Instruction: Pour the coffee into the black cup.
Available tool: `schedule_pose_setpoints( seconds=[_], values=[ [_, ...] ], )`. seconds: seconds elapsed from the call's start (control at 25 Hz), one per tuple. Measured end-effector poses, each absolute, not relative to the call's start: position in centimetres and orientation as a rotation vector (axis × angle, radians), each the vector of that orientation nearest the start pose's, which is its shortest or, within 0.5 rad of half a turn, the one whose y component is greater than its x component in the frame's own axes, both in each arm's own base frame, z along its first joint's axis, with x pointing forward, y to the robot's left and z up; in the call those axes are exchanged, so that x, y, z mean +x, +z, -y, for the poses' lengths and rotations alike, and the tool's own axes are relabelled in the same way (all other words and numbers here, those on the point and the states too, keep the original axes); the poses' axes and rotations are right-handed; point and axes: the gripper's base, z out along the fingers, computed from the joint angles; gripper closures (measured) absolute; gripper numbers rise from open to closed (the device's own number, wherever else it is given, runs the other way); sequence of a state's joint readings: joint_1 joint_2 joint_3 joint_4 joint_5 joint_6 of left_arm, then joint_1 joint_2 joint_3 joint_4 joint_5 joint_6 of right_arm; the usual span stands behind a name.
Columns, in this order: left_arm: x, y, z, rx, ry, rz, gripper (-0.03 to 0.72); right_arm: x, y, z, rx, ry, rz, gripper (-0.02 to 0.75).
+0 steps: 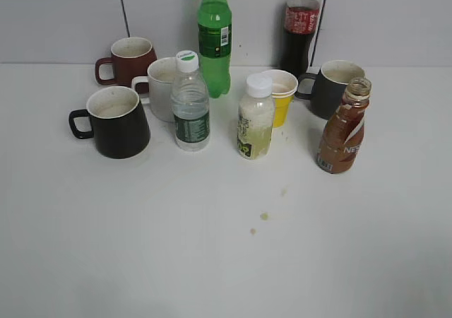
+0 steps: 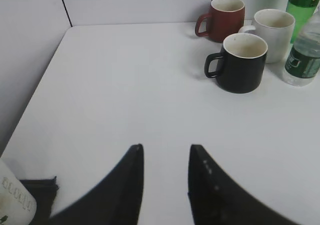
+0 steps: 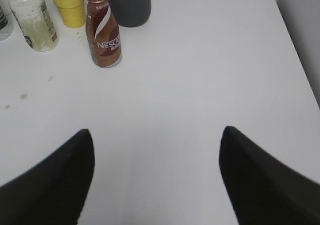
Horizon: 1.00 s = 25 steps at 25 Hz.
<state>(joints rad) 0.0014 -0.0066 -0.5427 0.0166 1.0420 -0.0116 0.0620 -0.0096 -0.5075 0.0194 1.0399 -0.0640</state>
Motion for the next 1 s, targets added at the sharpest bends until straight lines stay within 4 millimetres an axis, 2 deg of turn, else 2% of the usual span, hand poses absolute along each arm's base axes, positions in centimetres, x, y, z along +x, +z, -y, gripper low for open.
schedule_pose_setpoints(
  seconds=[1.0],
  values=[
    [-1.05,29.05,-0.13,-0.014,0.013,-1.976,0.448,-0.65,28.1,-0.11,-0.127,0.022,-2.002,0.155]
  ],
)
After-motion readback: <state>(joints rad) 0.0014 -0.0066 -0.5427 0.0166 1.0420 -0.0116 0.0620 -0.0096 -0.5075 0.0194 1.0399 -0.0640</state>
